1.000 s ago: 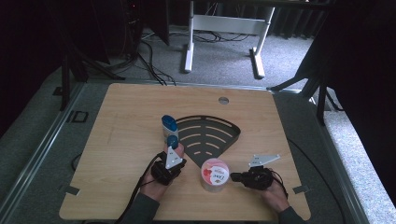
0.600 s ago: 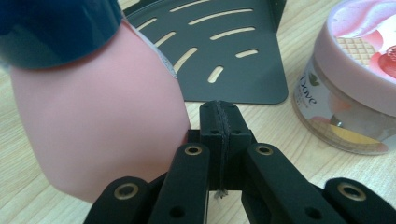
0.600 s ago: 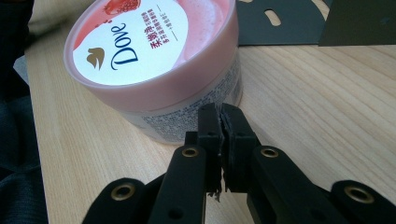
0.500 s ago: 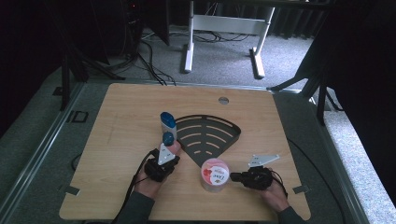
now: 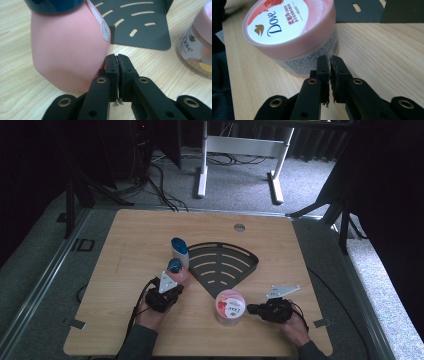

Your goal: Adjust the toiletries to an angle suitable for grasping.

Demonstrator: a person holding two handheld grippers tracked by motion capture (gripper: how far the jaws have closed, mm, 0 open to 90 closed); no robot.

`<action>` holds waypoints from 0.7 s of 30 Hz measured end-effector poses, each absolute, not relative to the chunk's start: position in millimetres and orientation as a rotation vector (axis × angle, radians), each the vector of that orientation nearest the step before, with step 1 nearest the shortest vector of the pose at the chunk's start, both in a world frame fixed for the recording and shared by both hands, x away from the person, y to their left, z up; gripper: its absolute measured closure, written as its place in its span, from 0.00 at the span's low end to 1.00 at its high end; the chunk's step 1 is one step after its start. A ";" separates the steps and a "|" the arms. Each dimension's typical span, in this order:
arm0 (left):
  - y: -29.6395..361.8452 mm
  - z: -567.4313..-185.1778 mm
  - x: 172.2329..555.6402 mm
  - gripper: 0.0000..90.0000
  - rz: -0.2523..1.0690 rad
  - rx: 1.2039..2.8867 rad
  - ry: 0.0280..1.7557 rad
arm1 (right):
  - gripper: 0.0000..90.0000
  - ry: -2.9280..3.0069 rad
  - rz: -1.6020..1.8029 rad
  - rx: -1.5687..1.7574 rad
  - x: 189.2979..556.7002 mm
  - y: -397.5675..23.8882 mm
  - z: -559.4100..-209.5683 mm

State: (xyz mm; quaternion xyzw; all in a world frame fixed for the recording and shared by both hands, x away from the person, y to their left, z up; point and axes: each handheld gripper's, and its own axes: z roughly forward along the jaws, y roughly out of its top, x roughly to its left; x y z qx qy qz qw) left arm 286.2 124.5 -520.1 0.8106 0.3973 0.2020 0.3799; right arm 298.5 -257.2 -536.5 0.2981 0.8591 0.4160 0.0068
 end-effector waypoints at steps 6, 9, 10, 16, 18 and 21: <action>114.1 -526.7 282.8 0.84 0.412 2.125 0.904 | 0.89 2.687 1.261 0.915 298.4 -256.9 -537.6; 105.9 -528.7 281.3 0.75 0.368 2.170 0.832 | 0.82 2.696 1.234 0.890 297.1 -254.6 -538.1; 103.6 -529.1 280.9 0.73 0.355 2.175 0.816 | 0.80 2.698 1.223 0.876 296.9 -253.9 -538.5; 93.3 -532.3 279.8 0.65 0.282 2.218 0.734 | 0.68 2.710 1.207 0.840 295.6 -251.9 -539.8; 91.2 -533.3 279.3 0.63 0.259 2.224 0.708 | 0.64 2.710 1.200 0.830 295.5 -252.0 -539.9; 88.7 -533.9 277.8 0.61 0.241 2.228 0.669 | 0.59 2.714 1.195 0.806 294.4 -251.5 -539.1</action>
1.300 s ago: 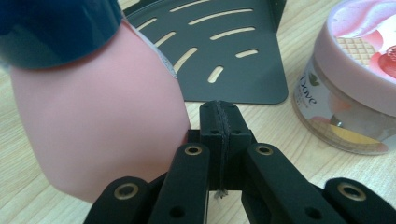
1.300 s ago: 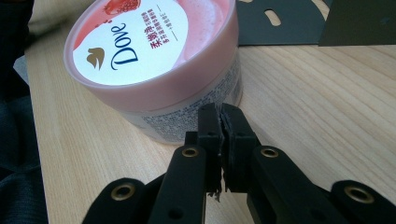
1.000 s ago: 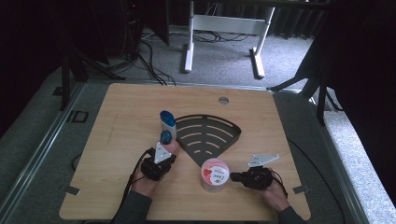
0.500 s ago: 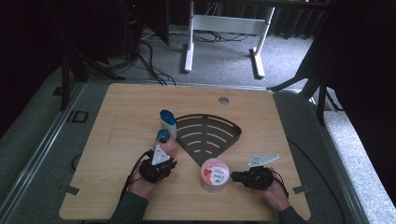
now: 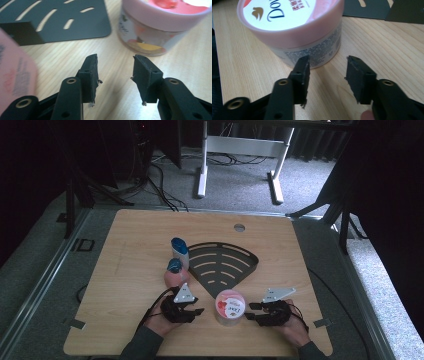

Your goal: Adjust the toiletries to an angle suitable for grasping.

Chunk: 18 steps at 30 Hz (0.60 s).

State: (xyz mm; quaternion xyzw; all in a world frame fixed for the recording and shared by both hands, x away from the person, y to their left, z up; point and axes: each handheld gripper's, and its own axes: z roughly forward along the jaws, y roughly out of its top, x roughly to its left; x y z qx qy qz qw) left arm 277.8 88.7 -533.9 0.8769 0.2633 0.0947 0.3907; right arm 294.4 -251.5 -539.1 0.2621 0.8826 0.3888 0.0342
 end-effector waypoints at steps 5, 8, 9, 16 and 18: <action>87.8 -533.5 277.3 0.60 0.243 2.230 0.659 | 0.56 2.723 1.212 0.734 290.4 -250.2 -536.4; 87.2 -533.7 276.9 0.58 0.224 2.225 0.638 | 0.52 2.723 1.225 0.707 288.5 -249.3 -534.7; 86.6 -534.1 276.6 0.57 0.214 2.225 0.631 | 0.51 2.722 1.232 0.697 288.2 -248.9 -534.3; 81.3 -533.8 273.6 0.54 0.178 2.229 0.563 | 0.45 2.727 1.239 0.646 284.8 -244.4 -532.6; 79.4 -533.6 272.8 0.53 0.158 2.232 0.540 | 0.44 2.727 1.236 0.632 284.1 -242.8 -532.0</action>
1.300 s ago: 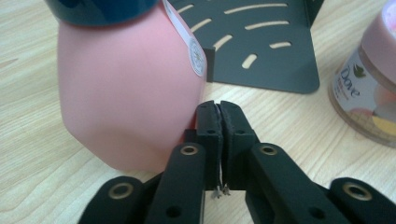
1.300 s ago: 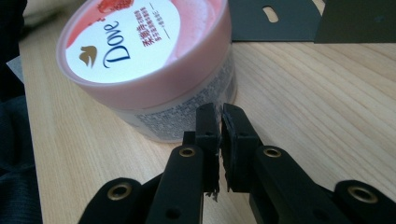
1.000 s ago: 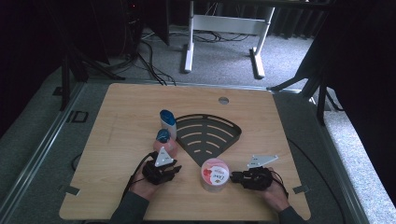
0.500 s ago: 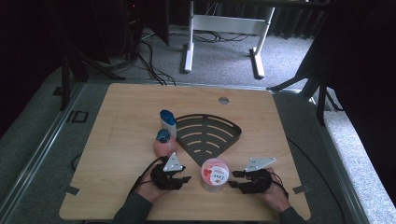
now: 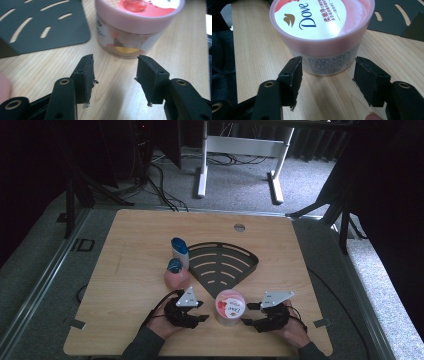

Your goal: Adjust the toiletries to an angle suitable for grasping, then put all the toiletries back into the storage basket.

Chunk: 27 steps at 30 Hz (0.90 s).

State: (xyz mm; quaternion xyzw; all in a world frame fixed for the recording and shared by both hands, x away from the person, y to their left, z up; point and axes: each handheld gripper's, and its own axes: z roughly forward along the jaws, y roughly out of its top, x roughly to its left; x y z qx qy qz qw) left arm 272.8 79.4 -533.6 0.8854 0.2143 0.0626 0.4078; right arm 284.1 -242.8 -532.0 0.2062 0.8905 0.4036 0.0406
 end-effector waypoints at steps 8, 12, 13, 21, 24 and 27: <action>75.6 -533.0 272.6 0.51 0.099 2.242 0.504 | 0.40 2.727 1.236 0.620 283.2 -241.6 -531.0; 71.0 -531.7 267.8 0.45 0.130 2.237 0.483 | 0.37 2.727 1.242 0.610 283.9 -239.8 -530.5; 69.4 -531.6 267.8 0.43 0.118 2.242 0.477 | 0.36 2.728 1.241 0.611 283.9 -239.1 -530.5; 58.5 -533.9 269.8 0.40 0.077 2.242 0.452 | 0.36 2.732 1.250 0.581 284.8 -235.8 -530.7; 55.9 -535.0 270.6 0.39 0.074 2.250 0.436 | 0.35 2.736 1.248 0.588 285.0 -233.8 -531.0; 53.1 -536.1 271.5 0.39 0.071 2.242 0.434 | 0.35 2.735 1.249 0.590 285.0 -233.8 -531.1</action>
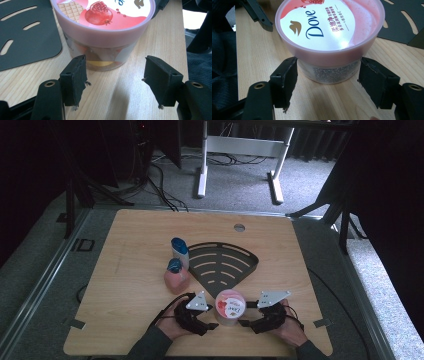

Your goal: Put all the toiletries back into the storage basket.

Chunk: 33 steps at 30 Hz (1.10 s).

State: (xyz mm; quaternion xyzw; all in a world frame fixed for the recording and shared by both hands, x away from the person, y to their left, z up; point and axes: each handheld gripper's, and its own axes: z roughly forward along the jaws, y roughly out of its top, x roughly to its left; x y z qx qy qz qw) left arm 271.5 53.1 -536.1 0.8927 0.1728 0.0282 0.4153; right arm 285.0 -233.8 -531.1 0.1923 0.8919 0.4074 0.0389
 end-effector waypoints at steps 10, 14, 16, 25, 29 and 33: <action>47.2 -535.7 278.5 0.34 0.119 2.222 0.440 | 0.29 2.721 1.237 0.541 285.8 -230.5 -531.1; 46.2 -533.4 282.1 0.34 0.126 2.209 0.431 | 0.25 2.711 1.232 0.518 285.8 -227.8 -531.6; 45.8 -533.7 283.6 0.32 0.120 2.209 0.430 | 0.24 2.715 1.232 0.518 286.7 -227.4 -531.6; 40.5 -535.7 282.2 0.27 0.189 2.225 0.395 | 0.22 2.701 1.227 0.479 287.5 -225.5 -531.5; 37.6 -536.4 283.1 0.24 0.197 2.225 0.398 | 0.20 2.703 1.224 0.471 288.2 -224.3 -531.2; 35.9 -535.5 282.4 0.22 0.206 2.237 0.398 | 0.17 2.699 1.224 0.457 289.3 -222.3 -532.1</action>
